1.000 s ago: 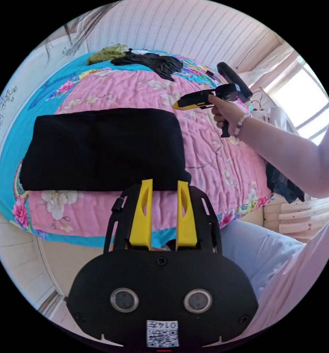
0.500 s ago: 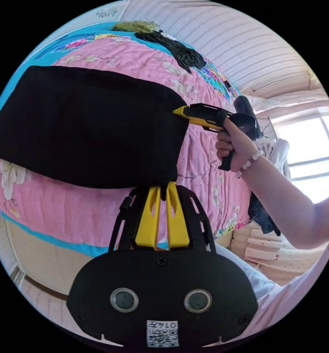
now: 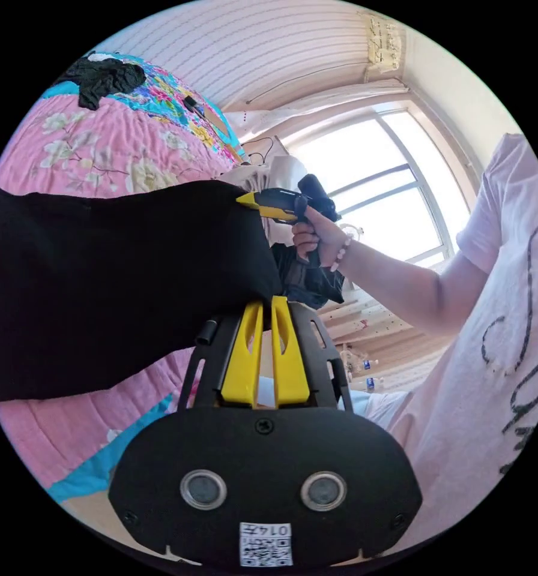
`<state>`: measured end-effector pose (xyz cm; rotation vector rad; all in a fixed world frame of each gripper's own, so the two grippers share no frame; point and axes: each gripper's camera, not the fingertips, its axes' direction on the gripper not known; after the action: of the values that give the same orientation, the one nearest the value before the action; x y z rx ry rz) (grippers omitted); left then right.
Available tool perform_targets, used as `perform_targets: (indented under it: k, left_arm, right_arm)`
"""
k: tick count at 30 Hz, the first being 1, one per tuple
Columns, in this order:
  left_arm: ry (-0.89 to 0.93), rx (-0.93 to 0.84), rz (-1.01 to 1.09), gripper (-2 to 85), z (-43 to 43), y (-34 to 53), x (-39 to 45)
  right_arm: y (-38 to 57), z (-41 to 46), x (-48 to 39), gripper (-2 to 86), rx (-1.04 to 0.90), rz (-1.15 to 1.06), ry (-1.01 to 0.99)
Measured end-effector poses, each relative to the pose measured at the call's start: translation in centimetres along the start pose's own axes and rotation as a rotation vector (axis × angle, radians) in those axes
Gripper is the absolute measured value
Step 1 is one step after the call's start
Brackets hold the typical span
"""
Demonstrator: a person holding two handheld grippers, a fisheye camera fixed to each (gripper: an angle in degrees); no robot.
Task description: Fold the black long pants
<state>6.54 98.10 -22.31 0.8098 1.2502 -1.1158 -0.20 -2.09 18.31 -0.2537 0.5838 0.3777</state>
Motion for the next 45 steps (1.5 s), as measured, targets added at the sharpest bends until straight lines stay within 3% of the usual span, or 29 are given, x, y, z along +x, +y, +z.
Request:
perform_targets:
  k: [3, 6, 8, 11, 14, 17, 24, 29, 34, 36, 39, 42, 44, 45]
  left_arm:
    - [0.011, 0.114, -0.097, -0.8, -4.5, 0.5, -1.6]
    - [-0.118, 0.263, -0.198, -0.3, -10.9, 2.2, -3.3]
    - [-0.328, 0.346, -0.276, 1.5, -15.3, 3.8, -4.6]
    - [-0.677, 0.363, -0.408, 4.4, -18.9, 5.6, -6.5]
    - [-0.861, 0.381, -0.507, 4.9, -20.8, 6.7, -7.8]
    - [-0.858, 0.352, -0.508, 5.0, -20.2, 5.8, -8.6]
    - [-0.742, 0.287, -0.362, 6.1, -13.8, 0.3, -10.8]
    - [-0.796, 0.116, -0.354, 5.6, -8.1, -3.7, -16.5]
    - [-0.776, 0.128, -0.367, 5.7, -7.7, -4.5, -17.1]
    - [-0.834, 0.176, -0.308, 6.3, -8.7, -5.3, -15.6]
    - [-0.929, 0.237, -0.228, 9.5, -9.4, -7.0, -15.5]
    - [-0.769, 0.111, -0.297, 13.4, -7.1, -9.2, -20.9]
    - [-0.62, 0.038, -0.347, 13.7, -4.1, -9.6, -24.8]
    - [-0.627, 0.043, -0.337, 13.4, -3.7, -9.5, -25.0]
  right_arm:
    - [-0.5, -0.1, -1.7, 0.9, 0.047, -0.091, -0.13]
    - [-3.8, 4.6, -5.2, 1.7, 0.015, -0.266, -0.286]
    - [-6.2, 9.0, -7.5, 2.7, -0.012, -0.336, -0.348]
    - [-9.3, 16.0, -12.2, 5.6, -0.06, -0.462, -0.251]
    - [-10.4, 18.9, -13.5, 6.7, -0.11, -0.469, -0.158]
    - [-8.9, 16.8, -11.6, 6.2, -0.096, -0.458, -0.162]
    - [-0.2, 14.0, -5.1, 4.7, -0.281, -0.317, 0.168]
    - [3.7, 16.9, -1.1, 0.7, -0.413, -0.258, 0.212]
    - [6.0, 14.3, 0.2, 4.6, -0.541, -0.257, 0.217]
    - [6.0, 10.5, -0.4, 6.4, -0.461, -0.294, 0.199]
    - [4.2, 2.9, -0.4, 11.0, -0.166, -0.275, 0.206]
    - [2.0, -0.2, 1.8, 16.6, -0.005, -0.19, 0.157]
    - [1.1, 0.6, 3.1, 16.4, -0.035, -0.144, 0.08]
    - [1.0, 1.0, 3.3, 15.6, -0.042, -0.132, 0.005]
